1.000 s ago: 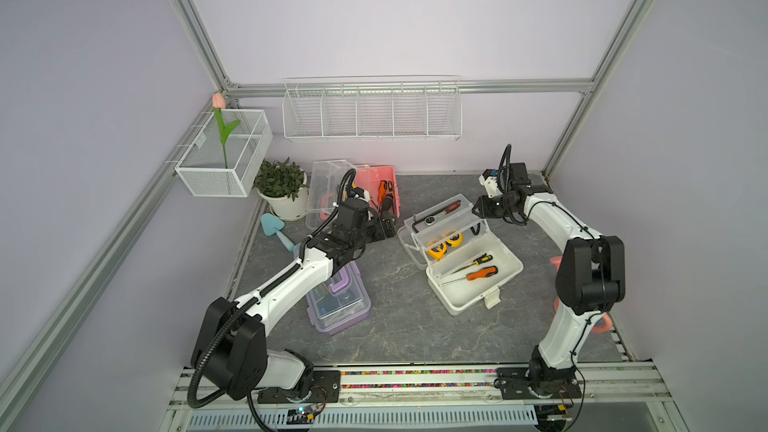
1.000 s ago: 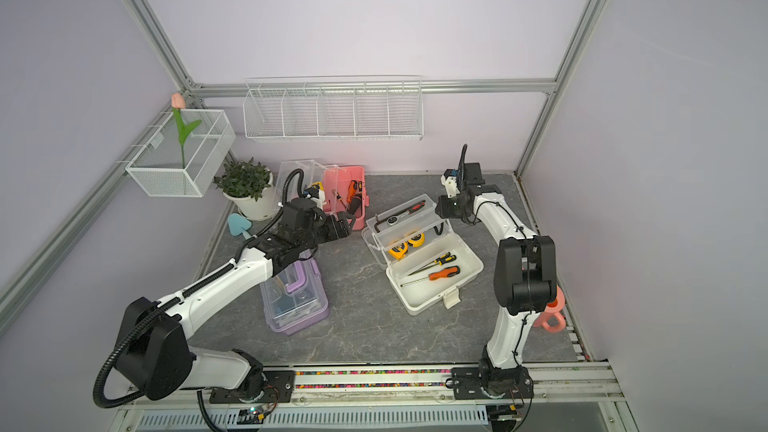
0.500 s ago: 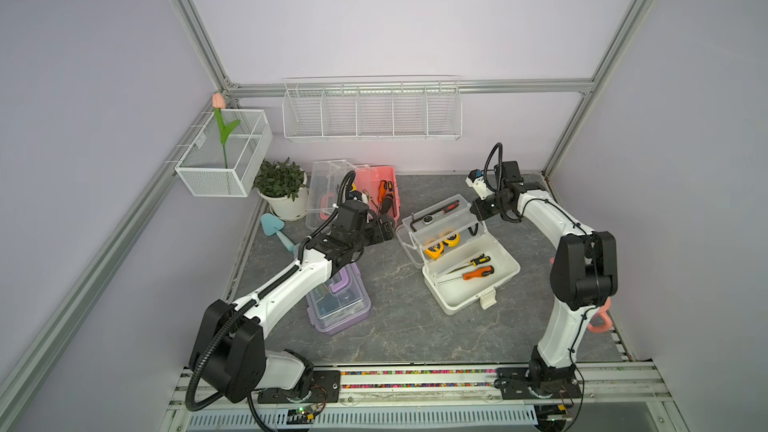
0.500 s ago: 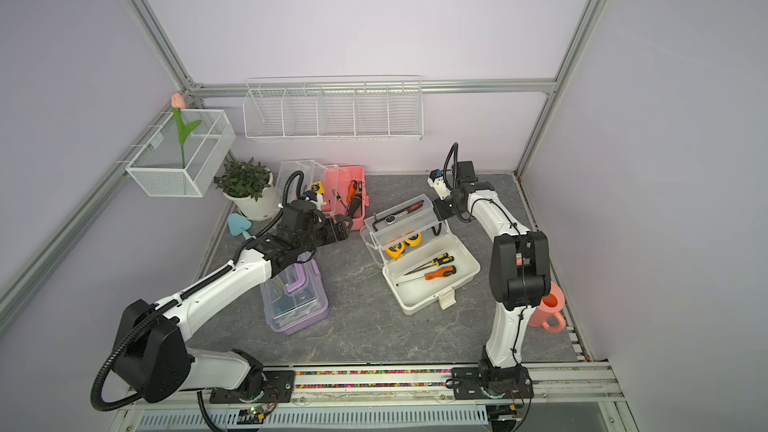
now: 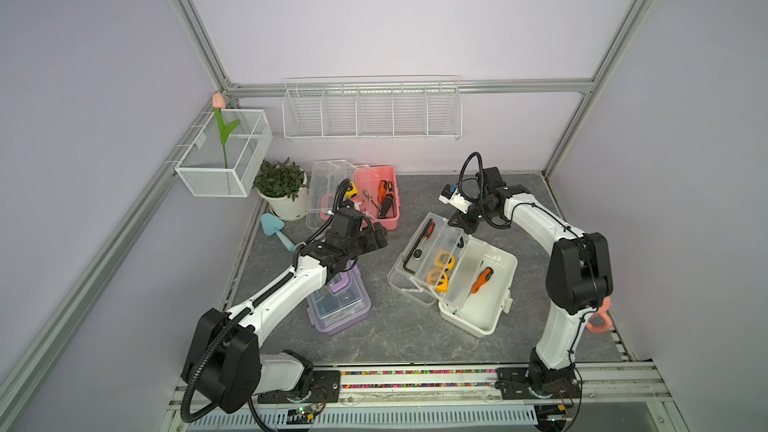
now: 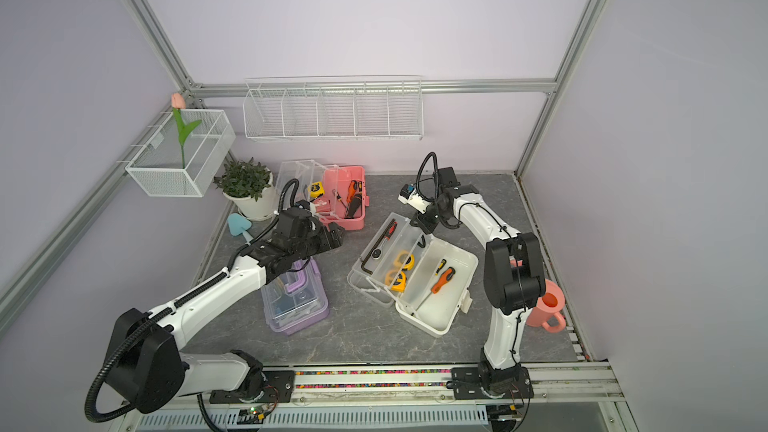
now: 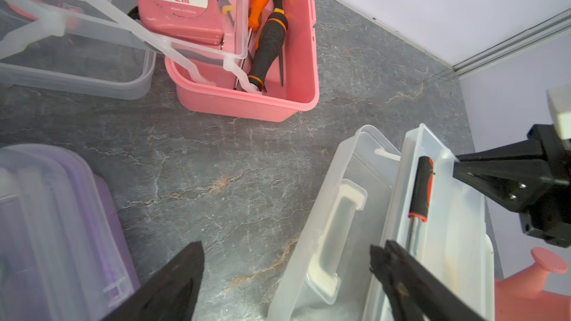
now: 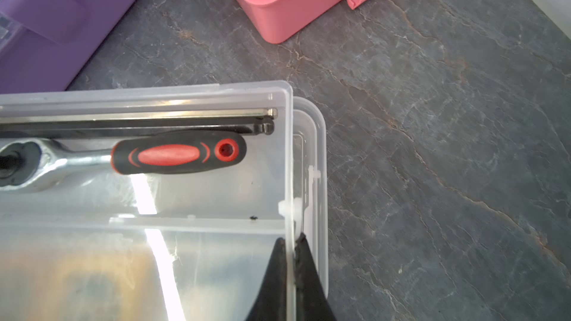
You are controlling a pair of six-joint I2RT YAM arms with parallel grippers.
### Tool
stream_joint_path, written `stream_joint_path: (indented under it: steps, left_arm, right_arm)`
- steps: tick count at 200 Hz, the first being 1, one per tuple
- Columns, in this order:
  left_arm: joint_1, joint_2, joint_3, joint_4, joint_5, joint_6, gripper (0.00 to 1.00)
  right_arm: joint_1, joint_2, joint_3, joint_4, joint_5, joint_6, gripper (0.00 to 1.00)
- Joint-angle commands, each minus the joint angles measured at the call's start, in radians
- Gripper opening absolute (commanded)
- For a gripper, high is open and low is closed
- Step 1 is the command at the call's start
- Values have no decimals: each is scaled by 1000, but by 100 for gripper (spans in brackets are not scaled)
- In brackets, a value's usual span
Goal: Close toolboxes
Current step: Move the toolbox to the center of the board, then close the toolbox lid.
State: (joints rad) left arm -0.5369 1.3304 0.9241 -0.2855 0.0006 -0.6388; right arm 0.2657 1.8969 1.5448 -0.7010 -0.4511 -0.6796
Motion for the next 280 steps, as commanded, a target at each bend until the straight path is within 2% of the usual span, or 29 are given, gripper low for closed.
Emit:
stream_joint_path:
  steps: [1,11,28,35,77,92,105,118,130,143,161,173,187,216,264,280]
  left_arm:
    - [4,4,-4,-46,-40,23,90]
    - [5,17,8,-60,-37,60,90]
    - [4,45,45,-93,-31,112,88]
    - [4,60,62,-106,-21,129,86]
    - [1,112,77,-104,114,194,71]
    - [0,117,60,-88,173,220,69]
    - [-4,128,56,-98,203,239,69]
    - [-19,144,56,-108,213,255,68]
    - [-35,162,59,-116,223,265,68]
    - [-50,182,61,-121,234,269,69]
    - [-52,197,54,-120,239,262,68]
    - [-53,197,44,-120,234,260,68]
    - [-54,199,35,-126,231,257,68]
    - [-62,214,23,-139,247,251,68]
    - [-90,261,-8,-131,257,234,67]
    - [-92,275,-4,-121,258,229,62]
  right_arm:
    - [2,-15,11,-40,-84,-36,9]
    - [2,-24,11,-22,-70,-5,14]
    - [3,-50,23,-9,-49,41,37]
    - [1,-63,23,3,-42,59,41]
    - [-2,-169,-10,83,20,210,48]
    - [-8,-209,-25,125,99,342,58]
    - [-24,-230,-24,137,143,454,59]
    - [-54,-250,-45,174,155,626,59]
    - [-117,-272,-95,242,63,742,57]
    - [-183,-296,-172,374,-122,870,55]
    - [-278,-306,-312,708,-357,1130,52]
    - [-323,-291,-354,849,-435,1250,51]
    - [-339,-294,-371,858,-428,1246,52]
    - [-339,-346,-367,649,-259,1118,53]
    - [-335,-458,-437,549,-26,1085,54]
    - [-333,-496,-461,526,33,1079,58]
